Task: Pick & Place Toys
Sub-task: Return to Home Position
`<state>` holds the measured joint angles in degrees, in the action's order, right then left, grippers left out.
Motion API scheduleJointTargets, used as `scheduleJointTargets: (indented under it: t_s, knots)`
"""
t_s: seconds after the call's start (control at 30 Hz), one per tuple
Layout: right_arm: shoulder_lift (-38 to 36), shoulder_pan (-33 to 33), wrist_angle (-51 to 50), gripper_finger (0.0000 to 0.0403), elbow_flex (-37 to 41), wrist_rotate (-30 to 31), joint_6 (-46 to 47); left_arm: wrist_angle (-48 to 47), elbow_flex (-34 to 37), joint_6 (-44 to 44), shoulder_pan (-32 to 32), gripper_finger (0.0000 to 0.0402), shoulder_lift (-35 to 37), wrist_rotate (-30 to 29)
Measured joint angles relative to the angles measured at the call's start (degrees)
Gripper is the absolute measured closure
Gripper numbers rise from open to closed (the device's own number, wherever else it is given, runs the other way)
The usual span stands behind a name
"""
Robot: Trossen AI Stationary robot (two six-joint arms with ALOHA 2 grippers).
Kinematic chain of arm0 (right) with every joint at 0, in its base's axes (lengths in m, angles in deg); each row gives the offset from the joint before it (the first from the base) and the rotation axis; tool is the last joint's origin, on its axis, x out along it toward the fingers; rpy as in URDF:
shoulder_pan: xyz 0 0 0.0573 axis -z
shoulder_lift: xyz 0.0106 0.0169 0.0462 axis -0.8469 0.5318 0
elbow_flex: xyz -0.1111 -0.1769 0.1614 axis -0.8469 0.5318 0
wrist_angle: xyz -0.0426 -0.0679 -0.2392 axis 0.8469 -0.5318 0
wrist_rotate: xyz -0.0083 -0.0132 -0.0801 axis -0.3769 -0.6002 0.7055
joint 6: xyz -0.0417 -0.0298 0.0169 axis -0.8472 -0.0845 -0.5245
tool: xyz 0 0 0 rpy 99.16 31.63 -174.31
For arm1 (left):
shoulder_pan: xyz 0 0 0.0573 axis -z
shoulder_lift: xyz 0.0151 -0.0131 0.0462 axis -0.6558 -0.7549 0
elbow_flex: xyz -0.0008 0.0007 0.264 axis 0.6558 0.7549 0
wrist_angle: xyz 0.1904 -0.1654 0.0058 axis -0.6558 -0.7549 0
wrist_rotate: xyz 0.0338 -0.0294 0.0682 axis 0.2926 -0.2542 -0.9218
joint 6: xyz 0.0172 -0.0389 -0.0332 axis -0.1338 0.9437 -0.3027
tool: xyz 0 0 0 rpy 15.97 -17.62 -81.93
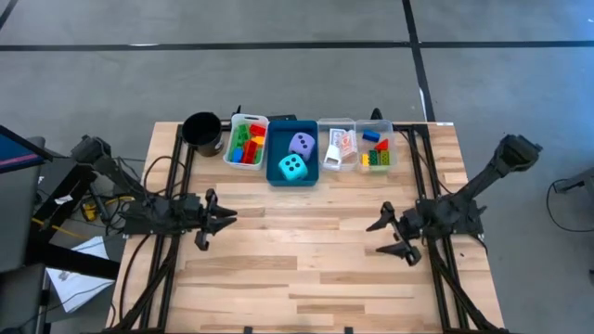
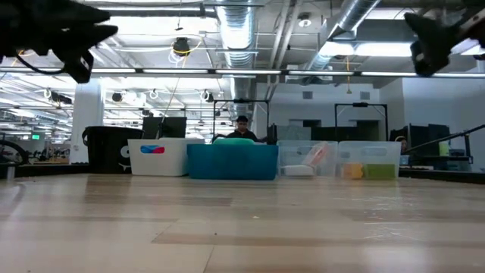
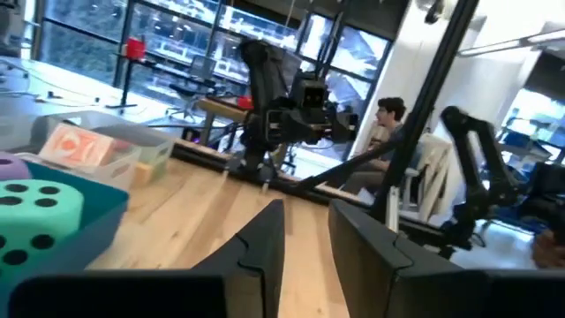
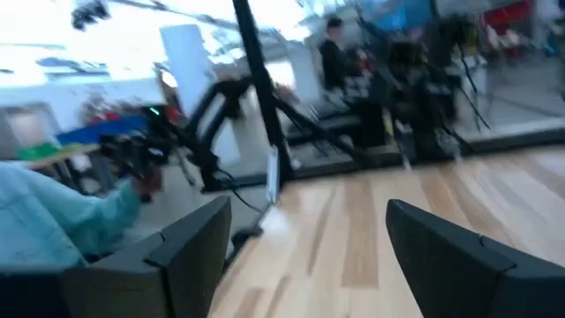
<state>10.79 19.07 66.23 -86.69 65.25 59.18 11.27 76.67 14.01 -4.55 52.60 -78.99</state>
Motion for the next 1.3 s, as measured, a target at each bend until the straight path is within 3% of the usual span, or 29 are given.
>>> scheduleJointTargets:
  t_s: [0.07,0.23,0.4,0.53,0.7,1.3]
  knots:
    - [0.6,4.2,4.3,0.0108,1.6,-5.4,-0.8,-0.3,0.1,0.4,-2.2,0.0313,-0.5,2.4]
    - [1.2,12.9,2.9,0.0108,1.1,-16.5,-0.3,-0.2,0.2,-0.2,-9.5,0.0307,-2.1,14.0]
    - [2.2,20.1,2.6,0.0108,1.1,-22.9,0.7,-0.2,0.1,-0.3,-18.4,0.0299,-2.5,23.4]
    - [2.2,23.6,1.9,0.0108,1.1,-23.3,1.1,-0.6,0.1,1.3,-24.7,0.0293,-2.5,29.8]
    - [2.2,24.7,-0.4,0.0108,1.1,-23.1,1.2,-1.6,0.1,1.4,-27.2,0.029,-2.6,30.3]
    - [2.2,23.6,-7.1,0.0108,1.1,-23.0,1.3,-1.5,0.1,1.2,-27.3,0.0293,-2.7,30.2]
